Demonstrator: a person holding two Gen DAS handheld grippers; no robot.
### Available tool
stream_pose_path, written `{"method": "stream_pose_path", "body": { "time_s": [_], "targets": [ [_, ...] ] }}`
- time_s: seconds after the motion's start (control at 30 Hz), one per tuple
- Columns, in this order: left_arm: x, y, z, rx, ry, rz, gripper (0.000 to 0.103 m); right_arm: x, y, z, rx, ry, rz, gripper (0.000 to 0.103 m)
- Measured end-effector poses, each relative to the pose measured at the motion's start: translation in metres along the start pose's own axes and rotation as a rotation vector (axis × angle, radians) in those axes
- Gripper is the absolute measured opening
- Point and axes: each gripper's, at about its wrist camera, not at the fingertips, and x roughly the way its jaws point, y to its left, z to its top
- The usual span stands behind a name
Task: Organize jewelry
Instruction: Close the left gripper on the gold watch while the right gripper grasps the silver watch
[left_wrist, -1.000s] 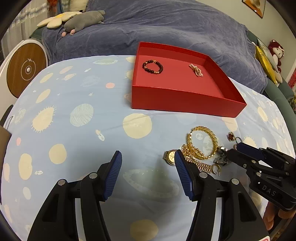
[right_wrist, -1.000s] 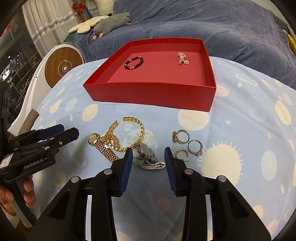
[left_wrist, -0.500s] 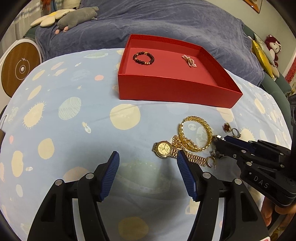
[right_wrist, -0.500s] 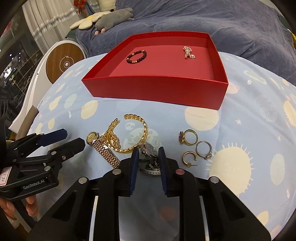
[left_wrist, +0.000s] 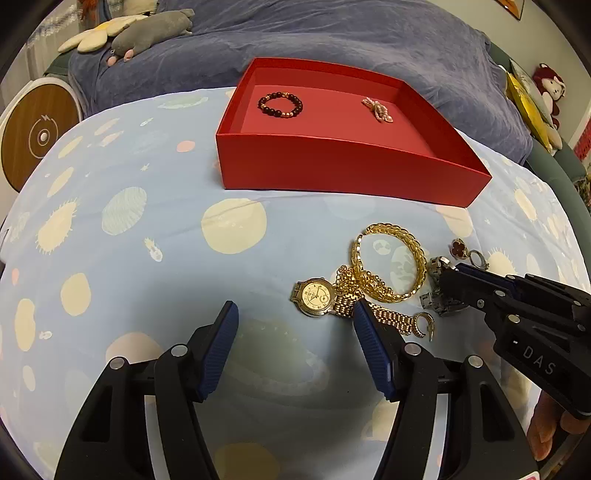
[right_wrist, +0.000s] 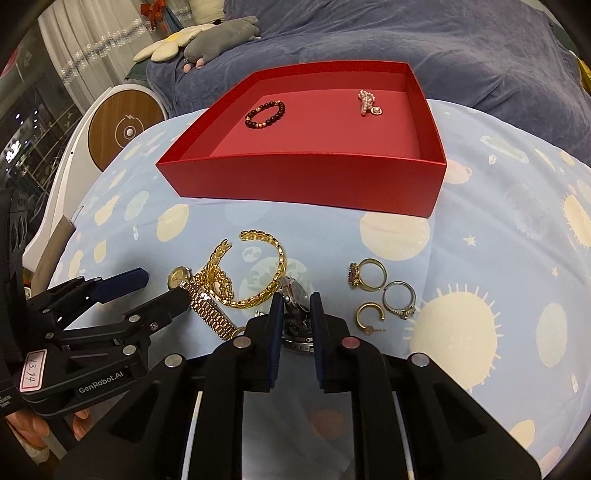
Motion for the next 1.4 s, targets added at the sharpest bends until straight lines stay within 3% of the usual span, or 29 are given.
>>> {"method": "stream_pose_path", "body": {
  "time_s": [0.07, 0.27, 0.57, 0.97, 1.1, 1.27, 1.33, 1.4],
  "targets": [
    [0.0, 0.0, 0.001, 0.0, 0.002, -0.003, 0.062, -0.004, -0.002, 0.0, 0.009, -0.009, 0.0, 0.006],
    [0.001, -0.001, 0.003, -0.014, -0.002, -0.011, 0.062, -0.017, -0.009, -0.002, 0.027, -0.037, -0.017, 0.006],
    [0.01, -0.017, 0.004, 0.043, -0.054, 0.076, 0.064, -0.025, -0.014, -0.003, 0.043, -0.048, -0.017, 0.006],
    [-0.001, 0.007, -0.007, 0.054, -0.019, 0.053, 0.064, -0.025, -0.011, -0.002, 0.043, -0.042, -0.01, 0.006],
    [-0.004, 0.01, -0.009, 0.066, -0.029, 0.023, 0.055, -0.024, -0.007, -0.001, 0.037, -0.04, -0.005, 0.006],
    [-0.002, 0.006, -0.008, 0.084, -0.051, 0.048, 0.045, -0.02, -0.003, 0.0, 0.037, -0.035, 0.0, 0.006],
    [-0.003, 0.008, -0.007, 0.077, -0.045, 0.048, 0.038, -0.021, -0.002, 0.0, 0.034, -0.037, 0.001, 0.006],
    [-0.004, 0.014, -0.005, 0.057, -0.032, 0.033, 0.024, -0.021, -0.002, 0.0, 0.033, -0.037, 0.002, 0.006]
  ]
}}
